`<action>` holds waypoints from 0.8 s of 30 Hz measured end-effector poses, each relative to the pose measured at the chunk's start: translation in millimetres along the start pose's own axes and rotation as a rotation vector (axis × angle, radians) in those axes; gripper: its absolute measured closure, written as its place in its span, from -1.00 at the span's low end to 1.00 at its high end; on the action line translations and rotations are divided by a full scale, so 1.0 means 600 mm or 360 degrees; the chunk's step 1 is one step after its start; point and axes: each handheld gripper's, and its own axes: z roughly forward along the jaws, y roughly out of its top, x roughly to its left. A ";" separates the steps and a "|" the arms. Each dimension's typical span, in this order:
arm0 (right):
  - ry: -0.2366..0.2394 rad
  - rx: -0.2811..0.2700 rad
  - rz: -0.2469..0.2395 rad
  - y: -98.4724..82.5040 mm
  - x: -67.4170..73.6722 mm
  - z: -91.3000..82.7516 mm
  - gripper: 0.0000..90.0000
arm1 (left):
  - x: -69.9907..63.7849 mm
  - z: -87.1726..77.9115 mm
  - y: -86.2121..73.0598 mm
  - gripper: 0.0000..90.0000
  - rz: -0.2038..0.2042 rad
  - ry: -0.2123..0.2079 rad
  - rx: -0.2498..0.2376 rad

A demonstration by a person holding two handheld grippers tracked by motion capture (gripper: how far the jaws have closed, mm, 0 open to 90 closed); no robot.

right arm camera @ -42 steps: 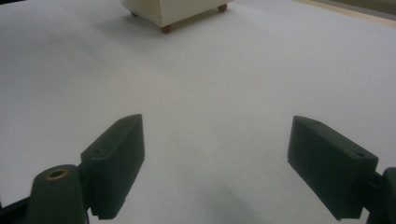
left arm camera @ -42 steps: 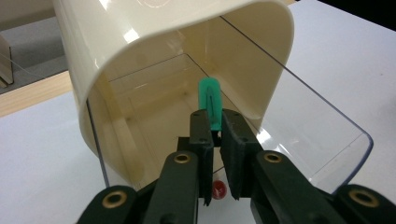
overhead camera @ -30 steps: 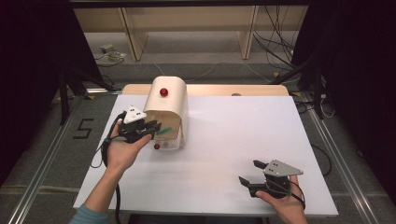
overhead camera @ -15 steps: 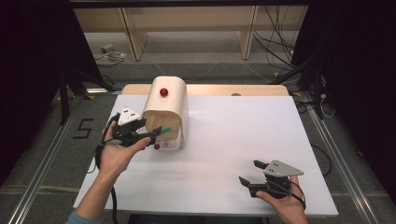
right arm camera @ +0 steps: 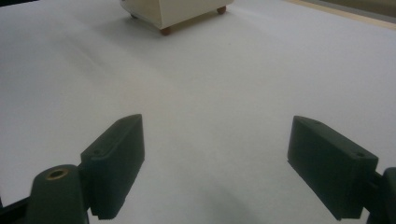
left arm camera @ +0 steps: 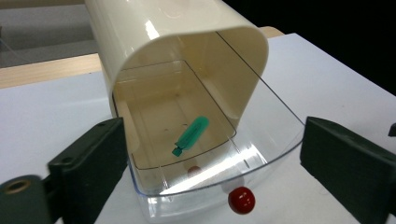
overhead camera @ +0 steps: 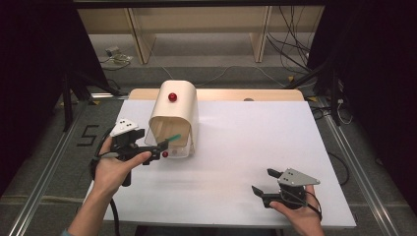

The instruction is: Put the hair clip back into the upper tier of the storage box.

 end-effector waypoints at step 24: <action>-0.0015 -0.0004 0.0013 -0.001 -0.003 -0.001 -0.56 | -0.011 -0.011 -0.062 -1.00 0.0083 -0.0114 -0.0195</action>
